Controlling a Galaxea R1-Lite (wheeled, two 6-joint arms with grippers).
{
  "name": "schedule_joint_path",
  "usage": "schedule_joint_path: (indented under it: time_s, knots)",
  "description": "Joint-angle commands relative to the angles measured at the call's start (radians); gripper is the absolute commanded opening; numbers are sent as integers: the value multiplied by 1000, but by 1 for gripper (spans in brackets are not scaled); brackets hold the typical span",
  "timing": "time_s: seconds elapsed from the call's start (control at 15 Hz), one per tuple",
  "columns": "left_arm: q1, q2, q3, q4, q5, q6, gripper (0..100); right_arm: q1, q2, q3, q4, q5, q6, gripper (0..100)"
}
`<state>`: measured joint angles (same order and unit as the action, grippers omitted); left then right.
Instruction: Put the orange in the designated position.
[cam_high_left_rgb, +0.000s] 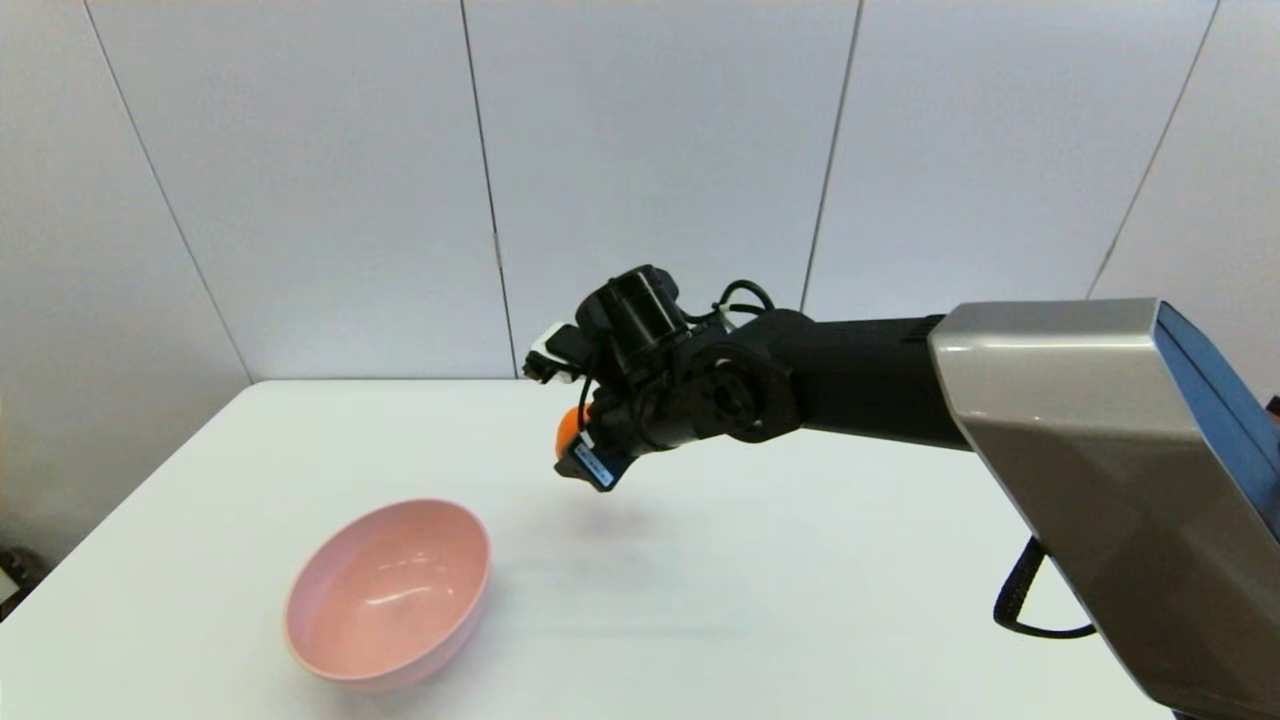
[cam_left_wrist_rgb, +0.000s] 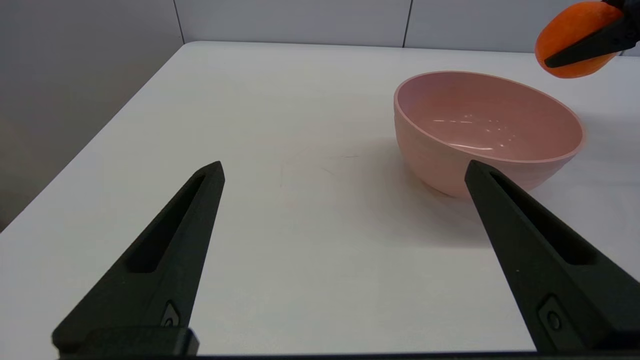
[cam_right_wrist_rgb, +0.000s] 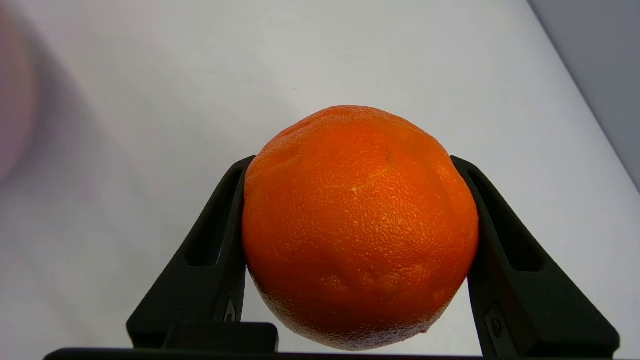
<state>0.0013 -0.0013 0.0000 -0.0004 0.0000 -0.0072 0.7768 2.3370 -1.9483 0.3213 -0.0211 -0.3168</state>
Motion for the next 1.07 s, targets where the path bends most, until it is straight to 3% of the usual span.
schedule_joint_path:
  time_s: [0.07,0.67,1.07]
  knots:
    - [0,0,0,-1,0,0,100,18,2,0,2,0,-1,0]
    - [0,0,0,-1,0,0,100,29,8,0,-13,1,-2,0]
    - [0,0,0,-1,0,0,100,32,45,0,-189,16,-2,0]
